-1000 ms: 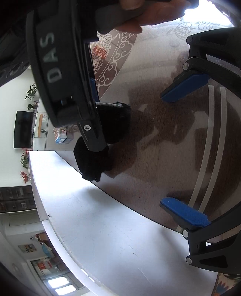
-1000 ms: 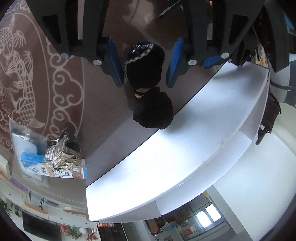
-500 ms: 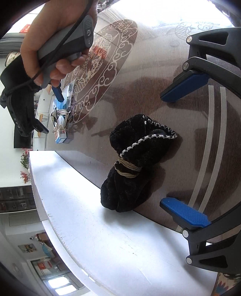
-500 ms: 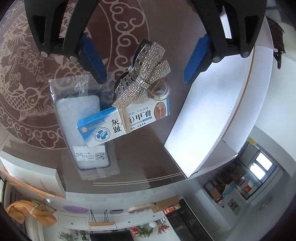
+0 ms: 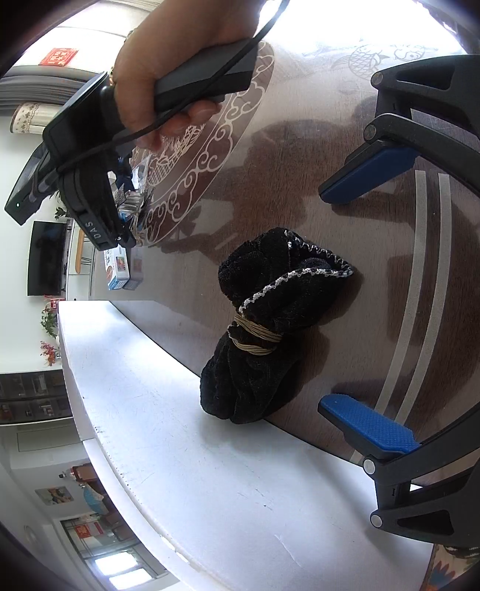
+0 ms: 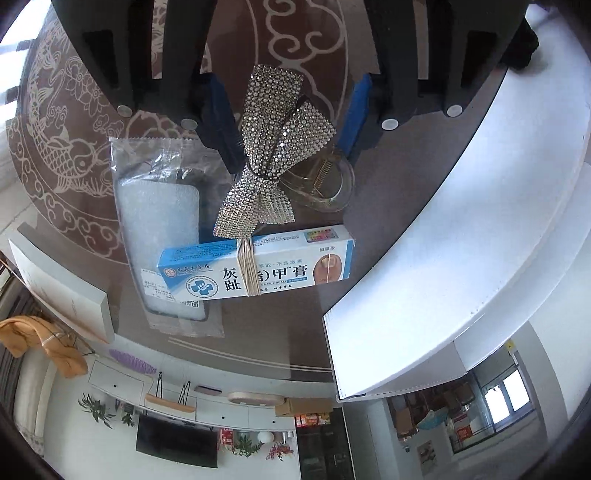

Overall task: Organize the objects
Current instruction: 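Lift the bow hair clip and hold it with the right tool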

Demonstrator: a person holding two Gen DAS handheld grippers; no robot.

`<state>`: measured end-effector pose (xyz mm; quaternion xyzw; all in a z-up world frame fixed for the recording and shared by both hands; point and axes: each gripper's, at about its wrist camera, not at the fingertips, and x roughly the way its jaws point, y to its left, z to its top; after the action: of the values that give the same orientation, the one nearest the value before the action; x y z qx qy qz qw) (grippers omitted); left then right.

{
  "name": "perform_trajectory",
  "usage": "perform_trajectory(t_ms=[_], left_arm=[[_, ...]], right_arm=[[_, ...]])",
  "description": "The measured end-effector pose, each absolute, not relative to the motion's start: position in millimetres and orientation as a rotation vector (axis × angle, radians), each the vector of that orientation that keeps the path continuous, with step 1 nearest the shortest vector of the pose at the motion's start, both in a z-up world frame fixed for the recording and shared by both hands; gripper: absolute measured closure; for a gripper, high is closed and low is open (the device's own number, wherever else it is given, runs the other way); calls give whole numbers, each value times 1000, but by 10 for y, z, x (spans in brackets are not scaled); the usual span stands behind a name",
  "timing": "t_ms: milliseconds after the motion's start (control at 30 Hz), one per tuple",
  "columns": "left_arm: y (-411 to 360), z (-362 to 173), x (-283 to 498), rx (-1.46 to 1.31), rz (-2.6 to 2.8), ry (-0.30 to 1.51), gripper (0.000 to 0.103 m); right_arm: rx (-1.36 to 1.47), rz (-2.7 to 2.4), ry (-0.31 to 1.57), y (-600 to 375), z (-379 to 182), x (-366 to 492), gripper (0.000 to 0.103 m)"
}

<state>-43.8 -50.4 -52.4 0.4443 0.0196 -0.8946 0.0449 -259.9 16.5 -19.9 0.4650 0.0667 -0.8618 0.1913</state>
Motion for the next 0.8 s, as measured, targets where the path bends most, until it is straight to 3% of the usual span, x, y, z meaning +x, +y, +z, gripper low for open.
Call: perform_trajectory(t_ms=[333,567,600,700,800], left_arm=[[-505,-524,-434,1351,-2732,62,0],[-501,-540,-425,1340,-2731,65,0],[-500,-541,-426,1340,-2731,65,0],[-499,-543,-430,1341,-2731,65,0],[-497,-545,-434,1340,-2731,65,0]], right_arm=[[1179,-2442,333,1088,-280,-1407,50],[1171,-2549,261,1598,-288,-897,49],[1175,-2561,258,1634,-293,-873,45],[1186,-2581,262,1681,-314,-817,18],[1214,-2568,285,1650,-372,-818,17]])
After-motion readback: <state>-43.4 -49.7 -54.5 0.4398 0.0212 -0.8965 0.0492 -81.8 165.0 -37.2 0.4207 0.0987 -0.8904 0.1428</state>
